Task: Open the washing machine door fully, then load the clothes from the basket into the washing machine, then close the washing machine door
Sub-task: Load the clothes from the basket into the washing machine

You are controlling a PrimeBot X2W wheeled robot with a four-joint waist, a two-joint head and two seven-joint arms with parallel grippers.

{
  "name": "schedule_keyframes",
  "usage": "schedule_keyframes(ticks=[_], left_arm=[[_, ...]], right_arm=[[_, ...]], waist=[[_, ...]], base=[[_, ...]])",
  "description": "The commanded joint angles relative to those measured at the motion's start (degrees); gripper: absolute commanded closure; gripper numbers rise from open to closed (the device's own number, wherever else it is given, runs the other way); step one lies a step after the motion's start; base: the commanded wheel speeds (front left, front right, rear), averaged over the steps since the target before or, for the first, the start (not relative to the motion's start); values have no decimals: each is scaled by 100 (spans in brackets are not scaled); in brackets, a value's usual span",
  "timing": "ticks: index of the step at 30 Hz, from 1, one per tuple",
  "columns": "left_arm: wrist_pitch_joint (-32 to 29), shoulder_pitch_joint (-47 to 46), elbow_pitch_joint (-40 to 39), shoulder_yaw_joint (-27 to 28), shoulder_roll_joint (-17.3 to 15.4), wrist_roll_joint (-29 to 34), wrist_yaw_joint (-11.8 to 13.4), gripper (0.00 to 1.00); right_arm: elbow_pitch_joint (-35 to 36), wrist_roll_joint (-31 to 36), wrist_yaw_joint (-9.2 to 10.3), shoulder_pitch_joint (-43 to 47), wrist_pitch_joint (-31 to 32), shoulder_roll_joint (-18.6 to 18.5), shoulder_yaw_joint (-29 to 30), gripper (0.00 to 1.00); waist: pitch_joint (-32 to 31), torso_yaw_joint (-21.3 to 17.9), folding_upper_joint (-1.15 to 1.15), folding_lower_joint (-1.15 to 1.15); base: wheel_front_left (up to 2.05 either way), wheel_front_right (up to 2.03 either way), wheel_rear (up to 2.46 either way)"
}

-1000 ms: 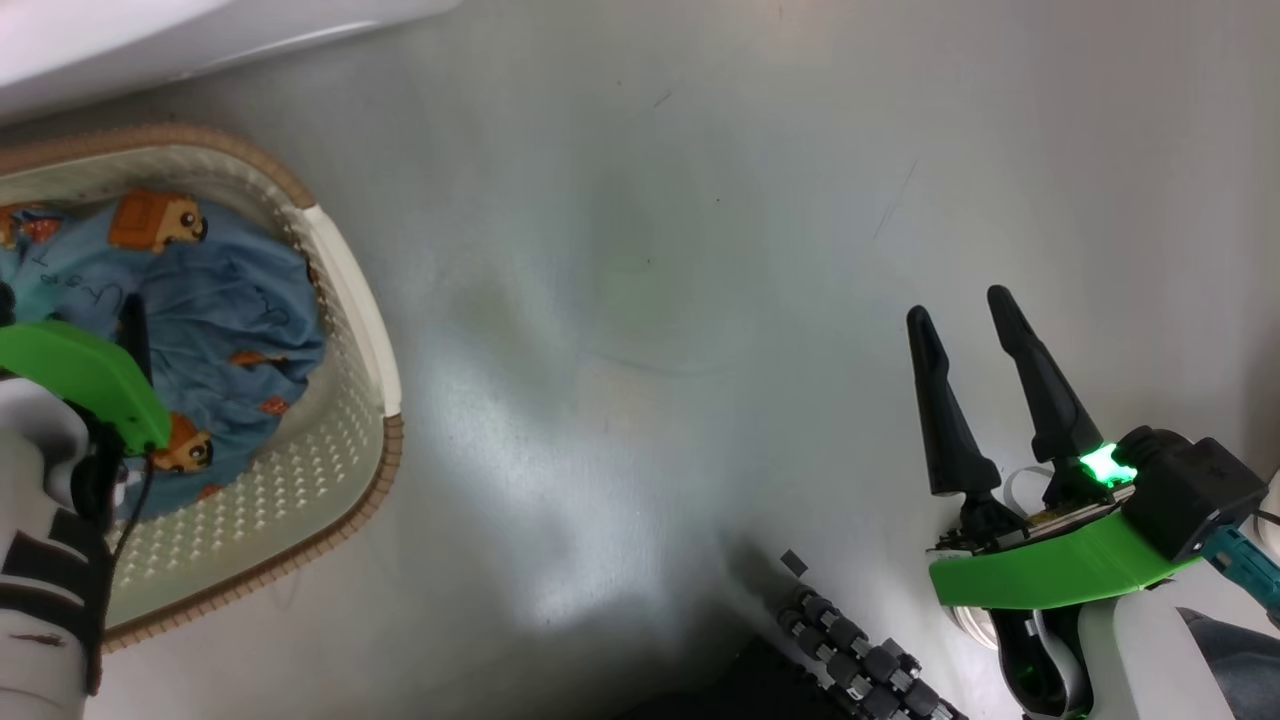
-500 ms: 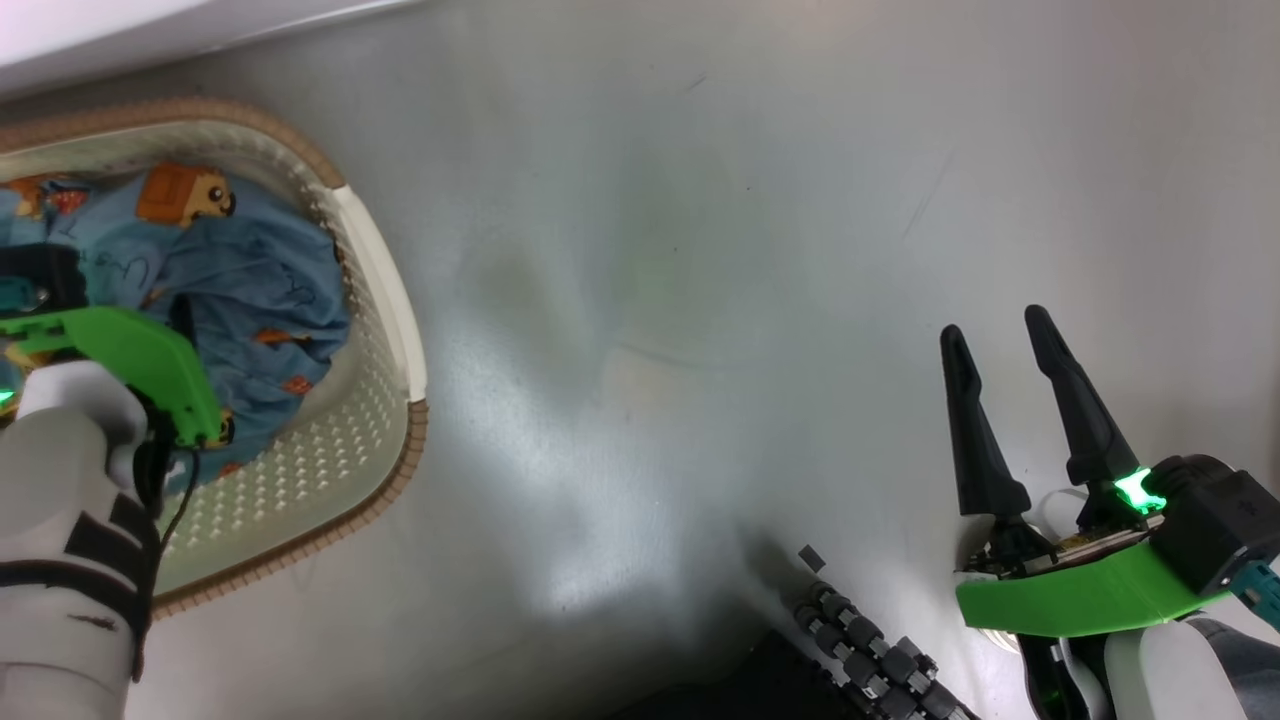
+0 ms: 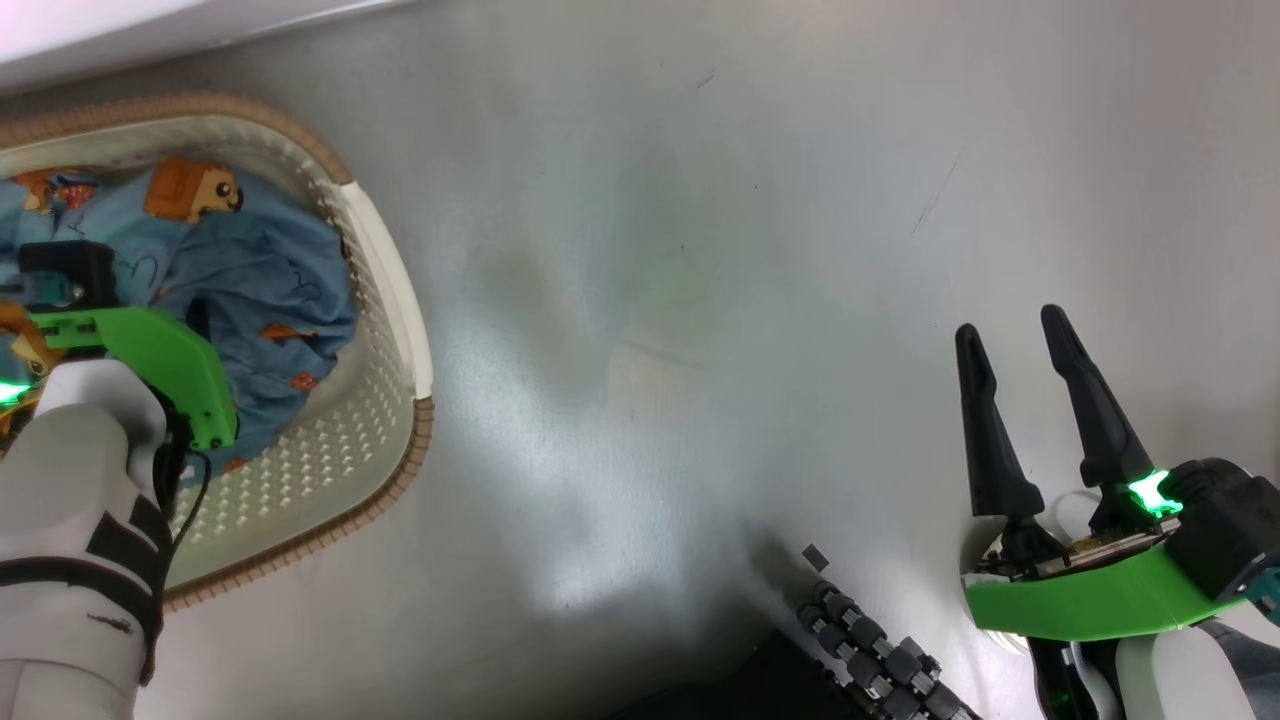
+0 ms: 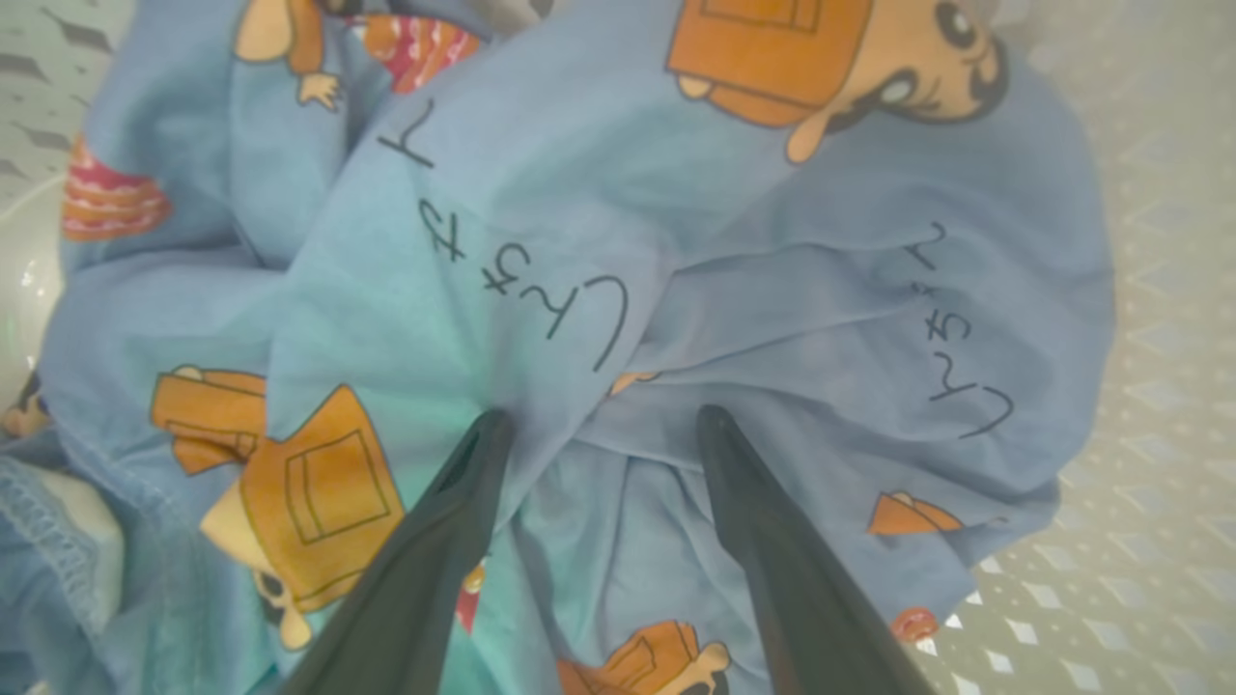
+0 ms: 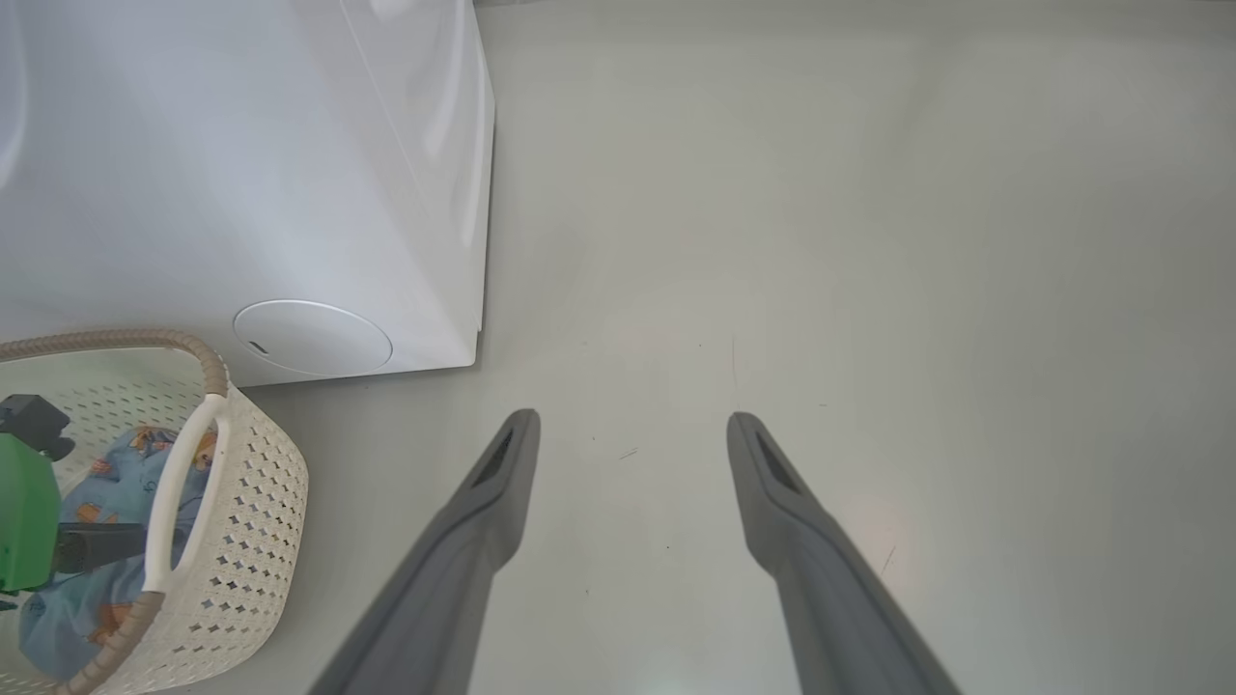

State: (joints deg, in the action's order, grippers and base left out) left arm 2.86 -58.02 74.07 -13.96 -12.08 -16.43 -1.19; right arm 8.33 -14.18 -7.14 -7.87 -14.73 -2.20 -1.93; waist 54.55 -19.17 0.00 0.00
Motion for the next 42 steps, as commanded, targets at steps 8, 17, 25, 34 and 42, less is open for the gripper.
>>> schedule_keyframes(ticks=[8, 17, 25, 34, 42], left_arm=[[-28, -50, -14, -102, -101, 105, 74, 0], [-43, -70, -12, -342, -106, 261, 198, 0], [146, -120, -12, -544, -102, 380, 303, 3], [383, -162, -11, -666, -111, 397, 332, 55], [474, -183, -11, -736, -119, 362, 304, 58]], right_arm=[[159, 6, -35, 451, -27, -68, -61, 0], [256, 15, -35, 592, -27, -68, -1, 0], [447, 140, -35, 748, -27, -68, 31, 0], [635, 247, -35, 803, -27, -67, 68, 0], [639, 217, -35, 795, -27, -67, 50, 0]], waist=[[48, 3, 0, 0], [112, 27, 0, 0], [192, 151, 0, 0], [245, 231, 0, 0], [280, 247, 0, 0]], base=[[0, 0, 0], [0, 0, 0], [7, 7, 7], [4, 4, 4], [0, 0, 0]])
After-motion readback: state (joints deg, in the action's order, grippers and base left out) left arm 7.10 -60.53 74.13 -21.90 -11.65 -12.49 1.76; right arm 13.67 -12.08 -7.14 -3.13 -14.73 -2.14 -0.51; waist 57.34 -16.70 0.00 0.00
